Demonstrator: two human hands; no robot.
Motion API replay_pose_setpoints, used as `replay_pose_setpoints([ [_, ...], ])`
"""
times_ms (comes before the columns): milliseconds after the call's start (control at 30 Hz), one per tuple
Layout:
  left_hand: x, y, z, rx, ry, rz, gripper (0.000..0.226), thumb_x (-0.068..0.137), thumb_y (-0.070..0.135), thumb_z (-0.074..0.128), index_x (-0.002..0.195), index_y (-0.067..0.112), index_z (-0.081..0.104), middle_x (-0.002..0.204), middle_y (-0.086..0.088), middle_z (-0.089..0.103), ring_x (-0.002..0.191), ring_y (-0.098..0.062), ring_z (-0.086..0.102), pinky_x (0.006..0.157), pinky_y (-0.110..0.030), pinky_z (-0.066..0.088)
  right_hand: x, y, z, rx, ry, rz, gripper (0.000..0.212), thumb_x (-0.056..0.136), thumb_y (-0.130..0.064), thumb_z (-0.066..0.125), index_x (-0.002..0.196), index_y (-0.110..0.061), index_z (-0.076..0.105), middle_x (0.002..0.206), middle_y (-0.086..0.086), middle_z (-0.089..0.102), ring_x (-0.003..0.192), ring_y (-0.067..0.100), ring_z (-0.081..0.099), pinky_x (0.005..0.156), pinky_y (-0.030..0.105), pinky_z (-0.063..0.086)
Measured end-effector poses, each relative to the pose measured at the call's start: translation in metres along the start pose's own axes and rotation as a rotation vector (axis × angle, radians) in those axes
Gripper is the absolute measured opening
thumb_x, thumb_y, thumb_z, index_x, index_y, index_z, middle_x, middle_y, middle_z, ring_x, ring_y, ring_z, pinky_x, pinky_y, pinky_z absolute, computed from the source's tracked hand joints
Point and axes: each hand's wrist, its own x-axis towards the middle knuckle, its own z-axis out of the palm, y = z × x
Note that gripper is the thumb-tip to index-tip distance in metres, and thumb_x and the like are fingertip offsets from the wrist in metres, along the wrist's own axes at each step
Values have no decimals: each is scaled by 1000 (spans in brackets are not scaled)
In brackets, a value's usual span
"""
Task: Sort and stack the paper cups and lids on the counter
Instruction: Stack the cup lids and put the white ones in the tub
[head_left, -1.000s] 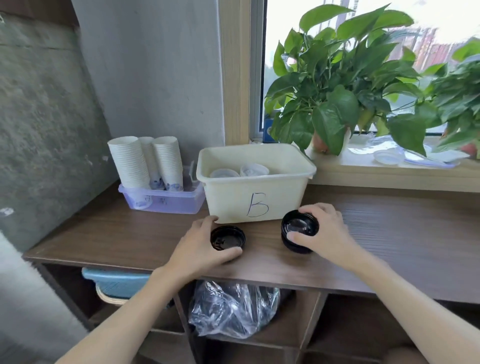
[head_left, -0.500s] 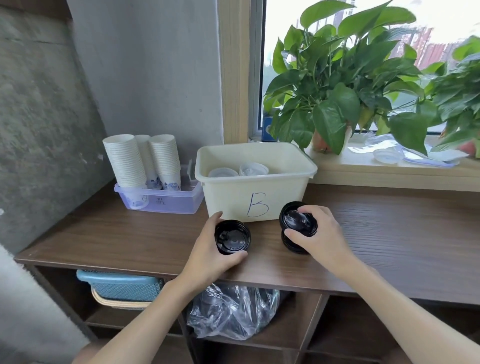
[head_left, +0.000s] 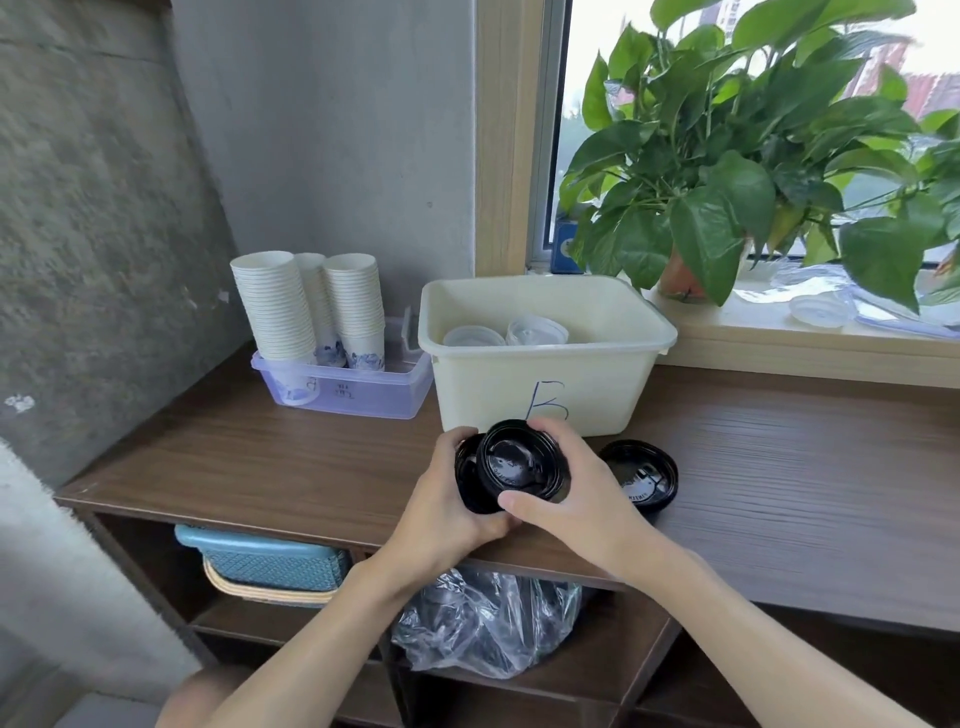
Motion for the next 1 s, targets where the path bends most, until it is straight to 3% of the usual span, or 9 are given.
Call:
replay_pose_setpoints([
  [133,3,1,-7,-62,-65,-3,90,61,26,85,137,33,38,123,16,65,114,7,61,91,-7,43,3,5,6,106,-47,33,73,66,-41,81,125,-56,40,124,-30,55,119,-7,51,103,23,40],
  [233,7,3,-14,-144,-163,-12,72,67,12,69,135,33,51,127,10,69,121,-4,62,98,-17,46,7,13,11,173,-59,74,90,62,-44,82,139,-42,36,132,-24,53,124,-4,50,110,34,39],
  [367,9,6,-11,-462,-159,-161,69,70,34,66,137,19,57,129,-3,70,120,-16,65,100,-33,52,10,19,18,197,-73,77,91,60,-40,84,137,-45,36,138,-15,51,128,3,49,111,38,38],
  [467,9,6,-4,-345,26,-140,56,76,41,71,129,23,61,120,5,73,116,-11,66,96,-27,52,11,22,22,188,-98,54,87,63,-30,84,137,-40,39,131,-18,55,124,2,52,107,31,42],
  [567,8,6,0,-270,129,-127,39,77,22,65,116,29,66,109,6,76,106,-7,69,89,-21,52,11,20,22,299,-126,49,69,73,-22,77,130,-40,44,121,-22,62,117,-2,56,96,15,44],
  [667,8,7,0,-185,124,-59,39,82,18,63,119,31,63,115,10,72,110,-2,66,93,-15,49,14,14,26,469,9,104,34,96,-20,58,127,-29,52,123,-17,62,115,-7,54,93,9,41],
  [800,4,7,0,-60,70,11,50,94,-2,60,134,28,56,126,15,66,117,7,59,96,-7,42,25,7,37,208,172,73,25,95,-36,55,118,-27,61,113,-16,63,107,-6,55,88,4,36],
  [900,3,3,0,-57,93,3,57,94,-1,62,146,19,48,132,9,64,125,2,57,106,-16,42,29,8,42,120,258,16,4,90,-36,63,90,-40,66,92,-19,69,91,-8,59,76,3,39],
  [1000,4,4,0,-64,105,32,50,94,2,65,140,20,55,128,9,68,124,-4,60,109,-25,45,33,13,42,142,292,4,3,85,-36,69,83,-37,68,84,-19,71,85,-7,62,72,5,42],
])
